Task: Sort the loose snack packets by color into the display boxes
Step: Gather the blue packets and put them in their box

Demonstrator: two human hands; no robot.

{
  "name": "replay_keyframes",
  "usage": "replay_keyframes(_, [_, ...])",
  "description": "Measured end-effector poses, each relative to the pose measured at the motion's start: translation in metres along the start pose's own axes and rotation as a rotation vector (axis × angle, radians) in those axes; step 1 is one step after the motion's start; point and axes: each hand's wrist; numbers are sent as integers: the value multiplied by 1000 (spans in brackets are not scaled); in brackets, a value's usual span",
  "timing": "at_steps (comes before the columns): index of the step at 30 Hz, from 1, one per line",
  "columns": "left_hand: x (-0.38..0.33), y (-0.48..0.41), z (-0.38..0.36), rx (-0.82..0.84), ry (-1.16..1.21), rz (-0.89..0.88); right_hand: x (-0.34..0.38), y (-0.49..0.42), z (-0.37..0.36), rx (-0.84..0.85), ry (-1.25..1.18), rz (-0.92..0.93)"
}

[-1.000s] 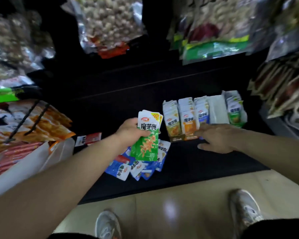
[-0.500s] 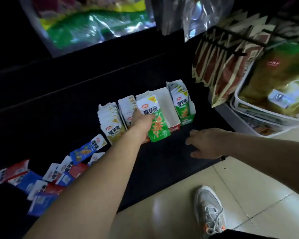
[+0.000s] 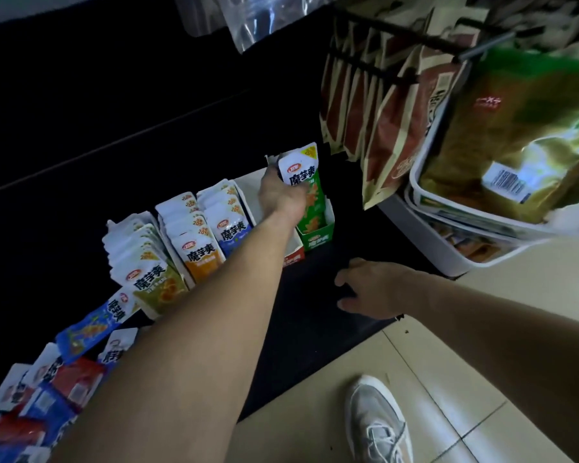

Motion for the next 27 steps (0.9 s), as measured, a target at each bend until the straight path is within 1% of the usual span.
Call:
replay_keyframes(4, [14,3,-2,73,-207,0,-2,1,0,-16,-19,5])
replay_keyframes(6, [22,8,-2,139,-347,-45,-2,1,1,-26,-21,6])
replay_keyframes(7, [23,10,-1,144,-392,-77,-2,1,1,-27,-20,5])
replay_keyframes(10, [15,15,10,112,-395,-155,2,2,5,-41,-16,8])
replay_keyframes(13, [0,27,40,136,-436,-245,13,5,16,-58,21,23])
replay_keyframes(15, [-9,41,76,160,-429,-238,30,8,29,-88,64,53])
replay_keyframes(17, [-15,62,124,195,-482,-207,56,11,45,-136,119,108])
replay_keyframes(22, [-33,124,281,302,-774,-96,142,29,92,-191,319,271])
replay_keyframes(24, [-40,147,342,289,-875,-53,181,38,111,-222,365,321])
replay_keyframes(27, [-42,179,415,267,-949,16,237,46,124,-238,385,370])
Point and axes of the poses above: each hand's wrist, its own y-axis away from the middle knuckle, its own z-axis out of the back of the hand, x = y × z, and after that the axes turned 12 degrees about y, right-handed
